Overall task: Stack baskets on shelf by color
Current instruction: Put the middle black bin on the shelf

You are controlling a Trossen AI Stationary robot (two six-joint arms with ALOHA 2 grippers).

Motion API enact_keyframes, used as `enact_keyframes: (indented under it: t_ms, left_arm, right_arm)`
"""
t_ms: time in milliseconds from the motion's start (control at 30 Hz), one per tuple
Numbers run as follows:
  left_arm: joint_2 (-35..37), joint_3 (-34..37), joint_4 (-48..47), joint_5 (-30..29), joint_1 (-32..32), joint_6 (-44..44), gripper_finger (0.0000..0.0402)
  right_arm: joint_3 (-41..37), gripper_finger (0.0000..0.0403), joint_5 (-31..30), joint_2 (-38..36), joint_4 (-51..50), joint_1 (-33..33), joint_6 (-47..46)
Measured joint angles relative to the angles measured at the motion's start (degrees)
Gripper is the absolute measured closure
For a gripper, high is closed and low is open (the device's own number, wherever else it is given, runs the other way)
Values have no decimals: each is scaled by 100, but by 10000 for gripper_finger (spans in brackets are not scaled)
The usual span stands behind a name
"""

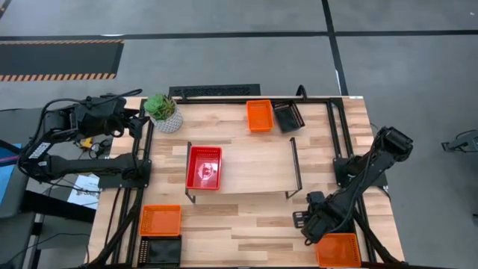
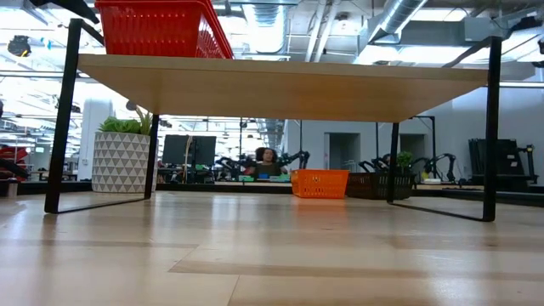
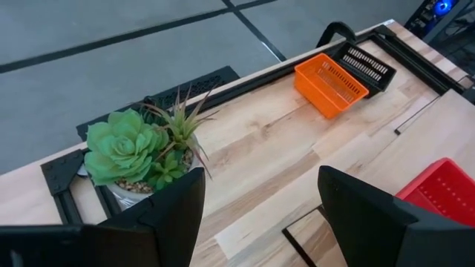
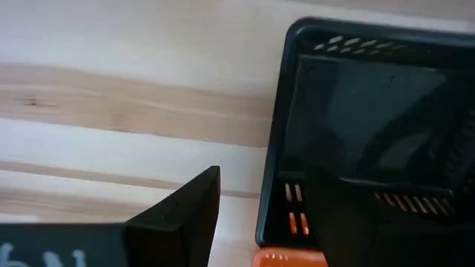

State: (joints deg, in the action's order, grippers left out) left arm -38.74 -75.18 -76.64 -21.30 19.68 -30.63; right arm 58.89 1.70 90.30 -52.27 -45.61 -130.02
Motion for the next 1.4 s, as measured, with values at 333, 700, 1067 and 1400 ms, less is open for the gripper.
enact_keyframes:
  t_ms: [333,700,1067,1400]
  left_arm:
    - [0,0,-79,-41,0,0,152]
    - [0,0,-101,-57,0,87,152]
    - [0,0,-101,-55,0,90,152]
    - [0,0,-99,-55,0,280,152]
  right_arm:
    - [-267,227,1,1,194,-57,255]
    - [-273,378,-3,0,221,-50,239]
    - [-125,397,-17,-2,194,-48,243]
    - [826,400,-443,0,-898,-52,243]
